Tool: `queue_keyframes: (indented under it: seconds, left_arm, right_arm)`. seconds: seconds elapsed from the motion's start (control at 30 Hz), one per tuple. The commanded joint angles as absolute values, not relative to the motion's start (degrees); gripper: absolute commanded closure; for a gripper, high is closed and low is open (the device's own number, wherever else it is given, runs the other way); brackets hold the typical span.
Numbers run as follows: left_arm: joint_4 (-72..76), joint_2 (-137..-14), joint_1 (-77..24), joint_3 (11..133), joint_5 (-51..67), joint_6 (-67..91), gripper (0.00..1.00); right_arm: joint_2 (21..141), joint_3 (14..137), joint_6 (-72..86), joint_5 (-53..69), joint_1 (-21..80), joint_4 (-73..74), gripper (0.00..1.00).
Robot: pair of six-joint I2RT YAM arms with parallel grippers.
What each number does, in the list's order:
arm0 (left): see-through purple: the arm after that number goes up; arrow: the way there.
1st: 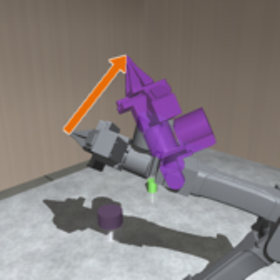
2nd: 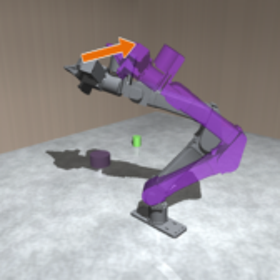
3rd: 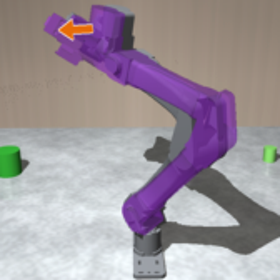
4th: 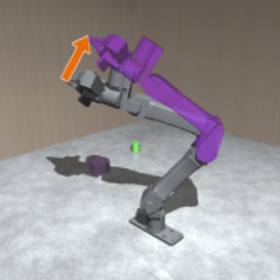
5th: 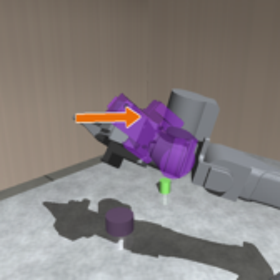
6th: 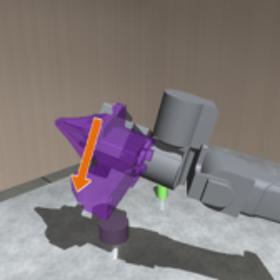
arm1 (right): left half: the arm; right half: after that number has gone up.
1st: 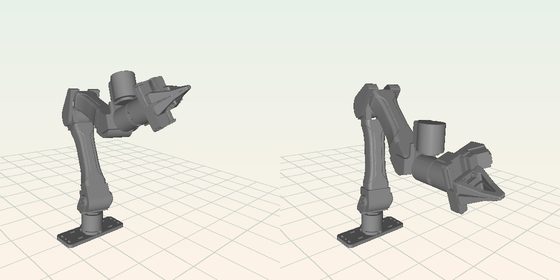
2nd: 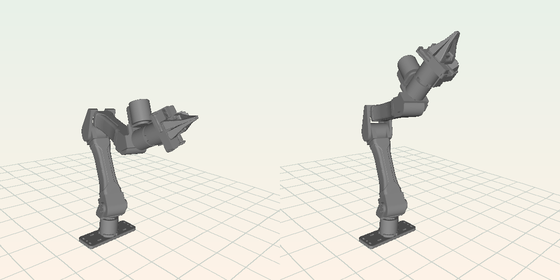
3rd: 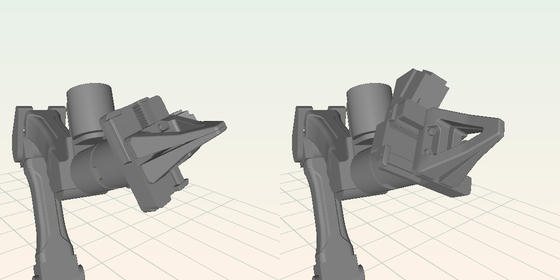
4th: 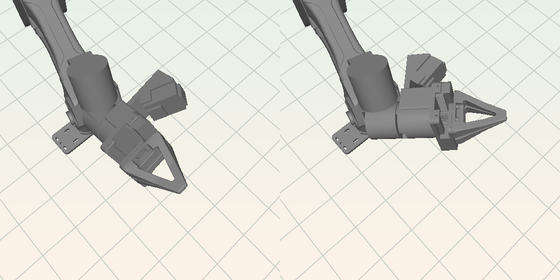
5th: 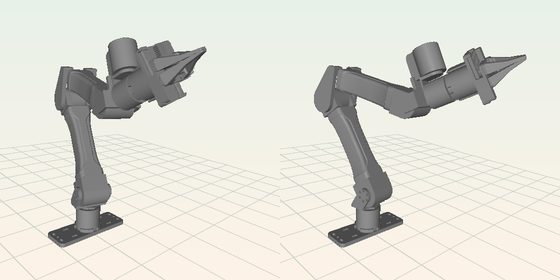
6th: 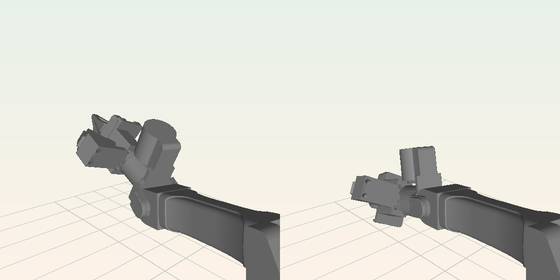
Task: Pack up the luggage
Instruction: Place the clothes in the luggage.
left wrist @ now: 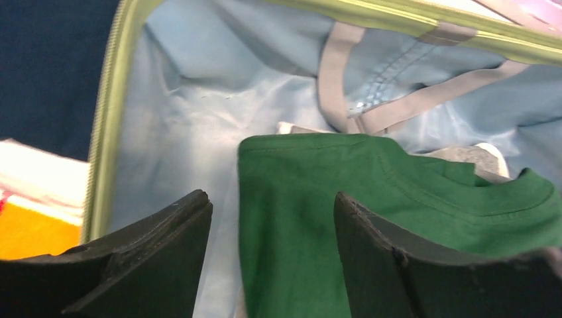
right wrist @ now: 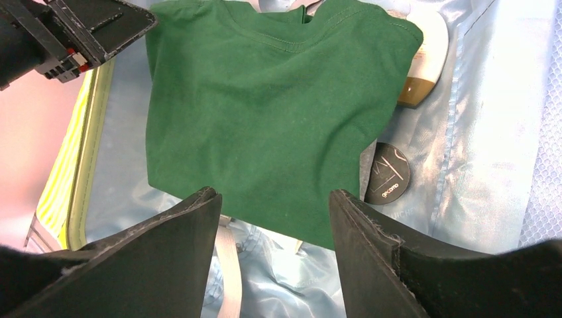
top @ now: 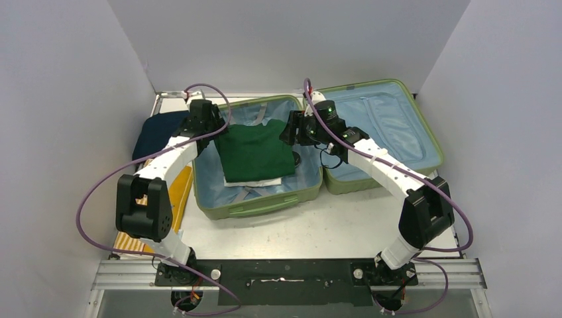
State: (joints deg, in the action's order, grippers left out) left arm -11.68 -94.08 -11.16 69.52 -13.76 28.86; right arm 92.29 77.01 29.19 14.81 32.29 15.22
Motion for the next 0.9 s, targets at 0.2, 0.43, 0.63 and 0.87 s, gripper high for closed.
queue_keyframes:
  seconds: [0.2, 0.43, 0.63, 0.87]
  left_arm:
    - [-17.0, -80.8, -16.5, 71.2, -13.4, 30.0, 0.38]
    - [-12.5, -82.4, -23.8, 59.5, -6.8, 33.3, 0.74]
    - [-13.4, -84.0, -23.2, 52.4, -12.5, 34.7, 0.85]
    - [-15.5, -84.0, -22.5, 49.9, -14.1, 34.2, 0.87]
  right_arm:
    - [94.6, 79.7, 28.9, 15.5, 33.5, 13.4, 0.48]
    - [102.7, 82.0, 32.3, 17.7, 34.1, 9.4, 0.62]
    - [108.4, 80.7, 33.6, 15.4, 32.3, 9.6, 0.66]
    - [108.9, 78.3, 32.6, 13.5, 30.3, 13.1, 0.70]
